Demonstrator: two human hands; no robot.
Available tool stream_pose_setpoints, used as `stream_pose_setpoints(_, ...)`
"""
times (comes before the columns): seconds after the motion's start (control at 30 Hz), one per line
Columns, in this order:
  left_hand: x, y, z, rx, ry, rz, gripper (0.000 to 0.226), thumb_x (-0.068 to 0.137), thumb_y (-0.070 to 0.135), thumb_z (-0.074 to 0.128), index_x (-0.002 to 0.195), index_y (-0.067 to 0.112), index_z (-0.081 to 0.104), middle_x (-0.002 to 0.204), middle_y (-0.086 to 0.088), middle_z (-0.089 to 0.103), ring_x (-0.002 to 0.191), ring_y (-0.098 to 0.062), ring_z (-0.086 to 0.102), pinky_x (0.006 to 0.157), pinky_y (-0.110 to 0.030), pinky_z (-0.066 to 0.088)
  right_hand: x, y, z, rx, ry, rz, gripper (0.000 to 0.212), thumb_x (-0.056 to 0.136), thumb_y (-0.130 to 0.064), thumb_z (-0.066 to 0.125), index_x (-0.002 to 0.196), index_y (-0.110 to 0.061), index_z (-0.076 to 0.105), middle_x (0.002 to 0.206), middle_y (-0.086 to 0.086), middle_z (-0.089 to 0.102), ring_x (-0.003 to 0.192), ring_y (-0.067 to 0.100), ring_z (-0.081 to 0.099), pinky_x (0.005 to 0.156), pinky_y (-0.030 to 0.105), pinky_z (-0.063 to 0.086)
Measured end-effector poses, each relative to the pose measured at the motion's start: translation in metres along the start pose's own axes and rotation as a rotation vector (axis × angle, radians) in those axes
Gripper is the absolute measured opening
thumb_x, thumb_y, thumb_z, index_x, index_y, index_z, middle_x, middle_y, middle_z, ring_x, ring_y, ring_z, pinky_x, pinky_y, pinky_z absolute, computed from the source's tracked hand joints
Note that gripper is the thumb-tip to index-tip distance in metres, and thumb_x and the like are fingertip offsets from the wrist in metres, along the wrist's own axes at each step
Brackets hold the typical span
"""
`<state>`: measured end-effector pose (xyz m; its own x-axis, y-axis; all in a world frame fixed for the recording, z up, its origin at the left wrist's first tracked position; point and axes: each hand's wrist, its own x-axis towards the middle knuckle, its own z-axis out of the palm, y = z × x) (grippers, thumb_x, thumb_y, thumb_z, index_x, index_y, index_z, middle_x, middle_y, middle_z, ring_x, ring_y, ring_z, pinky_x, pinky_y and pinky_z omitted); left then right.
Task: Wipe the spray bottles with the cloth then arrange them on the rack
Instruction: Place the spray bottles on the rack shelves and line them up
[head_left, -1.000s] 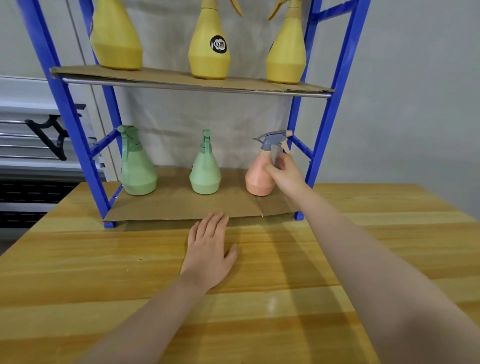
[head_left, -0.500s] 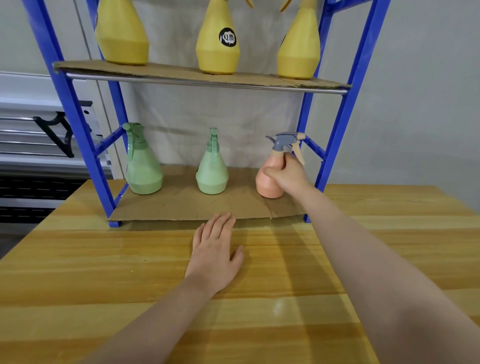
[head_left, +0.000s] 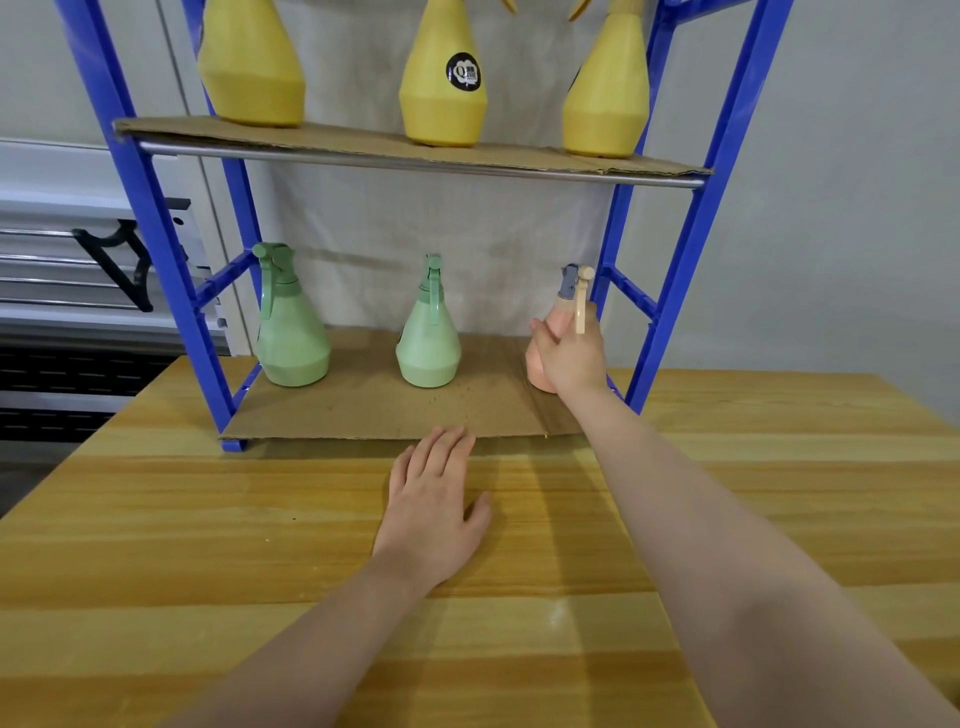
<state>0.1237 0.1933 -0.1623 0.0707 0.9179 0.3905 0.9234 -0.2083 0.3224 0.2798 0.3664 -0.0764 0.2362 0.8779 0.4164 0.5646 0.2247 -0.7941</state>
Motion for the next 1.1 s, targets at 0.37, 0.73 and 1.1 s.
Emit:
stream_pose_setpoints(0.37,-0.001,0.000,0.000,-0.002,0.008,0.002,0.065,0.095,0.045,0.039,0.152,0.022,0.020,0.160,0.008,0.015,0.149,-0.010,0.002,0.122,-0.038,0.003,0.004,0.006,-0.003,-0.005,-0.064,0.006,0.062,0.091,-0.046,0.063,0.138,-0.016,0.037,0.111,-0.002,0.050,0.097,0.014,0.046,0.080,0.029,0.038)
stream_pose_setpoints(0.73,-0.002,0.003,-0.003,0.009,0.019,-0.002,0.064,0.094,0.042,0.039,0.152,0.021,0.021,0.160,0.007,0.017,0.149,-0.012,0.005,0.122,-0.039,0.003,-0.020,0.005,-0.018,-0.023,-0.085,0.063,0.089,0.075,-0.057,0.072,0.141,-0.013,0.033,0.125,0.004,0.053,0.115,0.025,0.055,0.089,0.042,0.052)
stream_pose_setpoints(1.1,-0.001,0.004,-0.012,-0.042,-0.020,-0.057,0.059,0.094,0.039,0.042,0.150,0.024,0.028,0.158,0.008,0.025,0.147,-0.010,0.013,0.121,-0.039,0.004,-0.076,0.006,-0.048,-0.071,-0.174,0.103,0.094,0.056,-0.069,0.061,0.135,-0.023,0.037,0.123,-0.006,0.057,0.116,0.023,0.057,0.091,0.051,0.052)
